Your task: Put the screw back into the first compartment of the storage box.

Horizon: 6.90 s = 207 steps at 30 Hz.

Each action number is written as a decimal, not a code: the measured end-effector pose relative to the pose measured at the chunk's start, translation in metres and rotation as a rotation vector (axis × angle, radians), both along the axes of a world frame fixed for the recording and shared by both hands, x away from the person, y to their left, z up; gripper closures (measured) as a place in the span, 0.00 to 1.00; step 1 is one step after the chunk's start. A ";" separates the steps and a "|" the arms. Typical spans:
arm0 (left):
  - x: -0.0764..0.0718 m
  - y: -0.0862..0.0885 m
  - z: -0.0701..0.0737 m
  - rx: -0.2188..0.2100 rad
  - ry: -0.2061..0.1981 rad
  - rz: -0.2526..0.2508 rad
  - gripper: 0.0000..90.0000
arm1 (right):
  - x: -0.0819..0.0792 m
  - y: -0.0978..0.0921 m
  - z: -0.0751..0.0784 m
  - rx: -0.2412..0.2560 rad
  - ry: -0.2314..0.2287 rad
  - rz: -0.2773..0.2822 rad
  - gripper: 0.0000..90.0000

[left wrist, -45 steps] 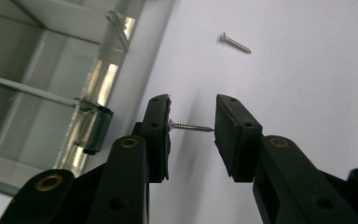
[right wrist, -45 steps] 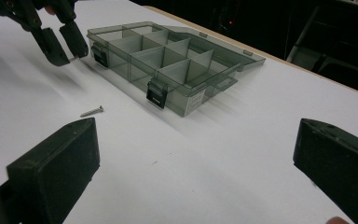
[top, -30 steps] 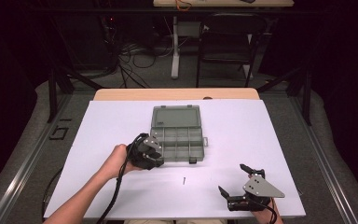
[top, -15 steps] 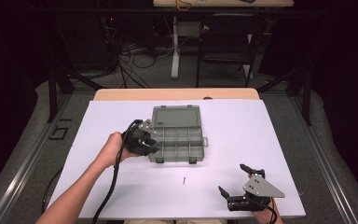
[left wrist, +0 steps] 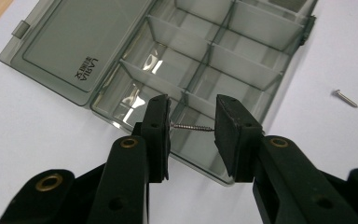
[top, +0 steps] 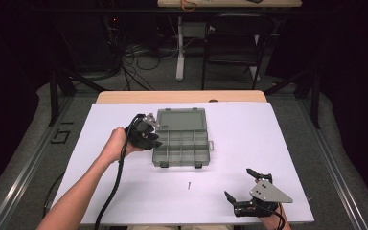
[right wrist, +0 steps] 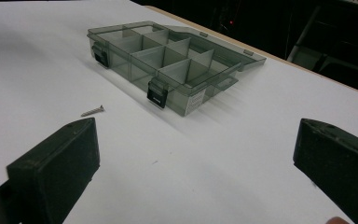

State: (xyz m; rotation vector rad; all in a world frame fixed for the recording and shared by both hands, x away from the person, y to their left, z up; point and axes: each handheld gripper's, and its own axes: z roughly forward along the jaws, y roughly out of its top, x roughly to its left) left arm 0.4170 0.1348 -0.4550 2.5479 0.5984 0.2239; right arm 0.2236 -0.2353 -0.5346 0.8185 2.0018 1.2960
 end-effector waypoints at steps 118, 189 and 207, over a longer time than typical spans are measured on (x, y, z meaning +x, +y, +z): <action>-0.082 -0.077 -0.062 -0.046 -0.036 -0.288 0.00 | 0.001 0.000 0.000 0.020 0.003 0.025 0.00; -0.073 -0.061 -0.063 -0.068 0.024 -0.349 0.75 | 0.001 0.000 -0.001 -0.002 0.017 0.027 0.00; -0.067 -0.030 -0.042 -0.084 0.003 -0.274 0.75 | 0.002 0.001 -0.001 -0.002 0.024 0.014 0.00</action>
